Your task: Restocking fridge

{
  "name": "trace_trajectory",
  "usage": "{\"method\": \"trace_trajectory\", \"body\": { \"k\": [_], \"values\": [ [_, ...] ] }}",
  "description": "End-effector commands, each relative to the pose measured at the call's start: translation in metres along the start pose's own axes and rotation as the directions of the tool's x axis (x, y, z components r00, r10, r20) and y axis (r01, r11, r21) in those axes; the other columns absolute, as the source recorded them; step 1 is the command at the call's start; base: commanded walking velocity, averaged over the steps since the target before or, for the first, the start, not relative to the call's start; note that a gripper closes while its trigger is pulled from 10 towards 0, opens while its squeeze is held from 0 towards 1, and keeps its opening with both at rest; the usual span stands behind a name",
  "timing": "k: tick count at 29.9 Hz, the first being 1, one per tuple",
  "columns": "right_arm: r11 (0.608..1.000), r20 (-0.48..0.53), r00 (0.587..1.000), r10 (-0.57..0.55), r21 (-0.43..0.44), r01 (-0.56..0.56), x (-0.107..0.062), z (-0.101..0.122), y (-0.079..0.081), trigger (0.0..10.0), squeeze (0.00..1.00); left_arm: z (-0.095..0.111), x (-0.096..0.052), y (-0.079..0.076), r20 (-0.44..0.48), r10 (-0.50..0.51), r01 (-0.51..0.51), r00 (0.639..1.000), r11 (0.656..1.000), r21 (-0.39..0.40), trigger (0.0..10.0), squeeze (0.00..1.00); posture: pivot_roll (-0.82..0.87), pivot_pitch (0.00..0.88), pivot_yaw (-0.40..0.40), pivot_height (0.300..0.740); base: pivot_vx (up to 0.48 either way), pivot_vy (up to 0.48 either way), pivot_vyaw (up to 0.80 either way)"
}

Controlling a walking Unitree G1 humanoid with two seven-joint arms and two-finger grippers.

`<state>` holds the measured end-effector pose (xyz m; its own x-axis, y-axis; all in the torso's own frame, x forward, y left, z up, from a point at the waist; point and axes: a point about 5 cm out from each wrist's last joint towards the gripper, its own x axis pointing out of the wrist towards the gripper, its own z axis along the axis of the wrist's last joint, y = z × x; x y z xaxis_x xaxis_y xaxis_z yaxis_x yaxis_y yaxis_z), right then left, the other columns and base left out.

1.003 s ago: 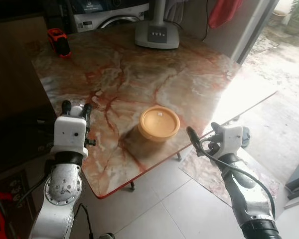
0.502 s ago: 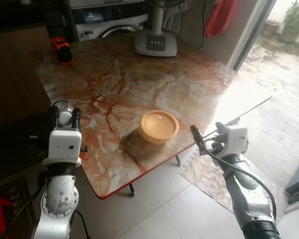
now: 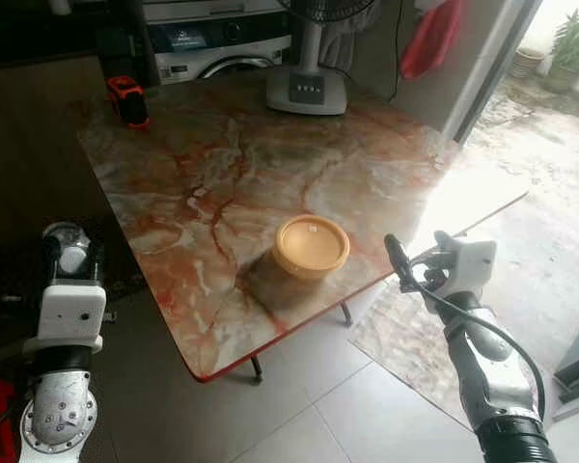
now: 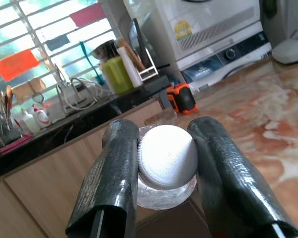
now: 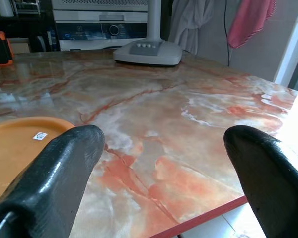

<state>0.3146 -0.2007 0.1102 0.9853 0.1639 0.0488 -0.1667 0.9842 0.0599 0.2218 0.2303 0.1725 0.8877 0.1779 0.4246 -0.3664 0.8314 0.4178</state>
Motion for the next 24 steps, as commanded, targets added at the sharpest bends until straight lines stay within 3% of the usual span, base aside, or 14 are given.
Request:
{"method": "trace_trajectory", "body": {
  "k": [1,8,24],
  "values": [
    [1.0,0.004,1.0,-0.024,-0.006,0.024,-0.003,0.0,-0.006,10.0,0.0,0.005,0.003,-0.004,0.038,-0.022,0.023,0.999,0.999,-0.026,10.0,0.0,0.09,0.039,-0.083,0.74,0.0,0.0,0.0],
    [1.0,-0.013,1.0,-0.027,0.006,0.028,-0.004,-0.004,-0.005,10.0,0.0,0.008,0.006,-0.012,0.055,-0.031,0.034,0.998,0.998,-0.057,10.0,0.0,0.09,0.043,-0.081,0.74,0.0,0.0,0.0],
    [1.0,-0.026,0.999,-0.023,0.015,0.023,-0.004,-0.007,-0.002,10.0,0.0,0.018,0.012,-0.016,0.096,-0.048,0.055,0.994,0.996,-0.067,10.0,0.0,0.1,0.044,-0.075,0.74,0.0,0.0,-0.74]
  ]
}}
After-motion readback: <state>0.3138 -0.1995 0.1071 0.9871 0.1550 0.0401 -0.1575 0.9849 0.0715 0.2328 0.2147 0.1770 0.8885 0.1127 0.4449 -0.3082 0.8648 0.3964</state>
